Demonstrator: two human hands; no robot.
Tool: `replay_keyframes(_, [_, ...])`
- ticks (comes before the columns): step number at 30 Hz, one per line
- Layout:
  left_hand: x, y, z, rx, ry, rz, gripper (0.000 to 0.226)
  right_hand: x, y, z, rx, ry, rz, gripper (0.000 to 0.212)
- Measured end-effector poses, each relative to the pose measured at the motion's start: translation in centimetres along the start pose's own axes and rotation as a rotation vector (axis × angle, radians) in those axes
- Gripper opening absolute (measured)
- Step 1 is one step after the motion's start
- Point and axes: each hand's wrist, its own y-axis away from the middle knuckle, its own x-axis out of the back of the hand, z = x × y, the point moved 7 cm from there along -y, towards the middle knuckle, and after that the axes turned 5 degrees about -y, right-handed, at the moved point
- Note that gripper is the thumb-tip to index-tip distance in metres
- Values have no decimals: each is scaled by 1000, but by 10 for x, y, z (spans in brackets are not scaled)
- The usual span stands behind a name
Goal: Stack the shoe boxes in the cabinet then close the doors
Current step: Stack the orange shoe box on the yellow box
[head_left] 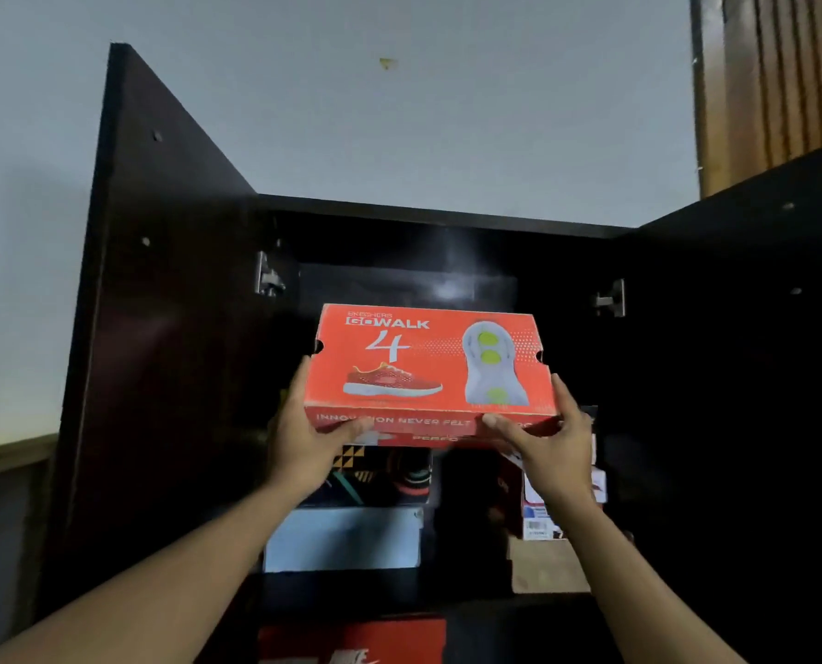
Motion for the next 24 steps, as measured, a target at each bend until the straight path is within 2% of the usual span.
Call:
replay_keyframes(5, [15, -67, -41, 63, -137, 201, 83, -76, -56, 32, -39, -152, 35, 88])
replay_keyframes(9, [10, -107, -60, 68, -205, 288, 89, -119, -95, 51, -25, -159, 51, 74])
replay_keyframes(12, [-3, -122, -72, -16, -241, 293, 93, -142, -116, 67, -7, -165, 54, 61])
replay_keyframes(15, [-19, -131, -91, -88, -333, 230, 80, -160, -128, 87, -8, -140, 16, 45])
replay_keyframes(17, [-28, -135, -105, -81, -396, 141, 72, -168, -132, 96, 22, -50, -30, 42])
replay_keyframes(21, [-45, -141, -132, -24, -523, -75, 84, -188, -135, 116, 30, 201, -225, 71])
replay_keyframes(24, [-54, -142, -157, 104, -593, -214, 91, -208, -132, 136, -10, 330, -374, 85])
